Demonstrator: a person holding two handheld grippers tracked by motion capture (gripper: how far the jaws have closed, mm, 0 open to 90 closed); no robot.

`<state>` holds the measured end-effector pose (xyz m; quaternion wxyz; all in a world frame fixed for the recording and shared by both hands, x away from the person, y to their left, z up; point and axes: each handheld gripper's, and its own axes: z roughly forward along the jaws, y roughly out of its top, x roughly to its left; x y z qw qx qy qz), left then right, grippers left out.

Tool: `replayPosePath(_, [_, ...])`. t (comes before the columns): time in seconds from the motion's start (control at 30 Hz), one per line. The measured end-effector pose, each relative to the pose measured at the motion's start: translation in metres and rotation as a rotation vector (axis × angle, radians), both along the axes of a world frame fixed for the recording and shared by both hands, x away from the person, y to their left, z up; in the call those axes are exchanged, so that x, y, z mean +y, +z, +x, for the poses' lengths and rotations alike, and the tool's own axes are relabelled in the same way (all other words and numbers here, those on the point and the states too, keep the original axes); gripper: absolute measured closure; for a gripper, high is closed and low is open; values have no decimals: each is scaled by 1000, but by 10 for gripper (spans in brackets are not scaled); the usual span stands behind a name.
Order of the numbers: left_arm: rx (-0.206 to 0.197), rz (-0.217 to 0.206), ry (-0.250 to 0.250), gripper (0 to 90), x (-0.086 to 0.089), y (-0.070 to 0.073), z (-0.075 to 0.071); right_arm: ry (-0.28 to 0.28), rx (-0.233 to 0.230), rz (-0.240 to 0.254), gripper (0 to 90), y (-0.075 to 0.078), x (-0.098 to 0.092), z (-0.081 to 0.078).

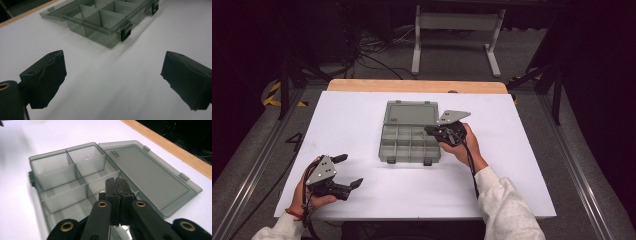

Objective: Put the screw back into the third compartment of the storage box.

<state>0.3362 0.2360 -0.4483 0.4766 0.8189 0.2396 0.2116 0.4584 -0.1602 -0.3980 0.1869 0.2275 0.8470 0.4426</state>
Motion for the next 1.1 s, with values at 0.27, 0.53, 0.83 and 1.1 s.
replayPosePath(0.27, [-40,-11,23,96,-3,15,13,-49,-54,27,900,9,-35,-18])
replayPosePath(0.53, [-63,-30,55,110,1,28,34,-92,-64,23,900,9,-51,-22])
replayPosePath(0.83, [-70,-8,77,138,-4,30,54,-96,-63,24,900,7,-56,-22])
replayPosePath(1.1, [-53,20,105,217,-7,28,70,-112,-49,28,900,4,-62,-16])
